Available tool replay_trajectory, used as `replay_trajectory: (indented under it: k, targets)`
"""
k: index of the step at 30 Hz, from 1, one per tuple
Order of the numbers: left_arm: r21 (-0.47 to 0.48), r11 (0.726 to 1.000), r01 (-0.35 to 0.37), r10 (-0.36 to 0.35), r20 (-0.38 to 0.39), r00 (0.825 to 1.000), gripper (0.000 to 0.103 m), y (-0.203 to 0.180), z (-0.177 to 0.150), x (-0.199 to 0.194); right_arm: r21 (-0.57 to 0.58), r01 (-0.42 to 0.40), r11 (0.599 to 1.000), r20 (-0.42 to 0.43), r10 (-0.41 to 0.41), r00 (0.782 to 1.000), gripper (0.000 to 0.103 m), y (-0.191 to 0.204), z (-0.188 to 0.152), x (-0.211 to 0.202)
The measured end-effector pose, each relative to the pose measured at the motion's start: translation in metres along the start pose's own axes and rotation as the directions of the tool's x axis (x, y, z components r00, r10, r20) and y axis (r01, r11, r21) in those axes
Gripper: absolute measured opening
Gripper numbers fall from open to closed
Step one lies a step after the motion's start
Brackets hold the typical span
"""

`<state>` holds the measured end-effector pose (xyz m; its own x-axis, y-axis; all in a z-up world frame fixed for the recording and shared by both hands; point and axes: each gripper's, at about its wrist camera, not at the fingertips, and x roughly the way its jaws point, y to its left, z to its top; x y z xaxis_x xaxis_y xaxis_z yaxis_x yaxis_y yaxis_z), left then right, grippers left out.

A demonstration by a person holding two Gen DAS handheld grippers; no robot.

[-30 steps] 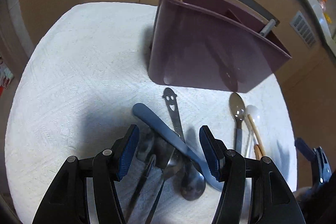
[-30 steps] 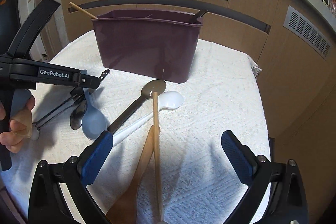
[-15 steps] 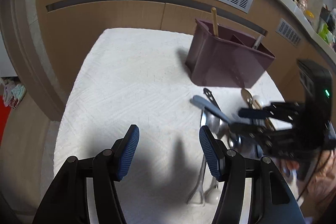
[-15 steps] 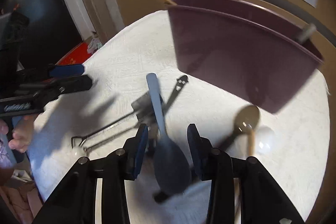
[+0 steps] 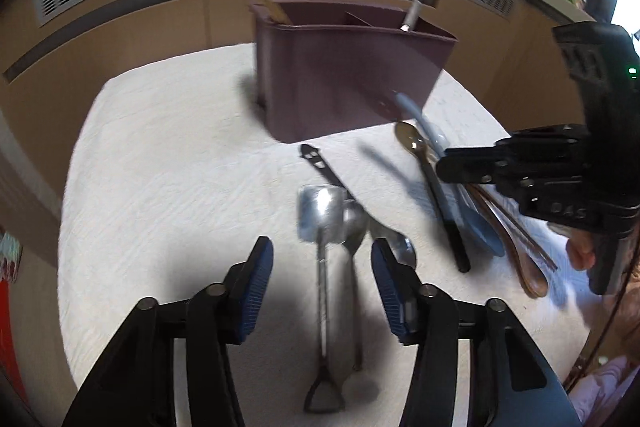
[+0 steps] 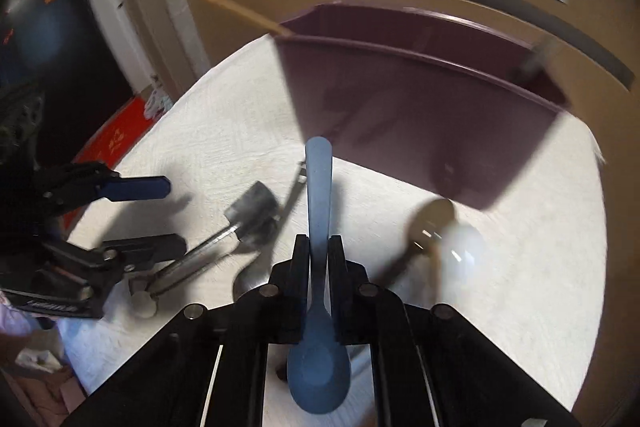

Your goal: Organize utensils

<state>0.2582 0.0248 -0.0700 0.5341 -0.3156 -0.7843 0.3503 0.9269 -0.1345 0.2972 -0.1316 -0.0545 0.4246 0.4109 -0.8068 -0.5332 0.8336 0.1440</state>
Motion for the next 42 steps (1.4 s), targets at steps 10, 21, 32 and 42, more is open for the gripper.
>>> replay_trajectory:
  k: [10,21,32,42]
  targets:
    - [0.019,0.997,-0.079,0.081,-0.120,0.990,0.050,-0.002,0.033,0.043,0.101,0.042,0.994,0.073,-0.050,0.996,0.008,-0.027,-0.030,-0.035]
    - [-0.072,0.996,-0.053,0.047,-0.087,0.995,0.033,0.002,0.027,0.036,0.117,0.050,0.992,0.067,-0.058,0.996,0.008,-0.026,-0.040,-0.028]
    - [-0.096,0.995,-0.029,0.053,0.259,0.964,0.033,-0.022,0.004,-0.066,0.174,0.032,0.984,0.186,-0.065,0.980,0.008,-0.022,-0.047,-0.058]
    - [-0.079,0.997,-0.012,0.041,0.372,0.927,0.019,-0.041,0.021,-0.104,0.145,0.052,0.988,0.273,-0.090,0.958,0.008,-0.007,-0.045,-0.092]
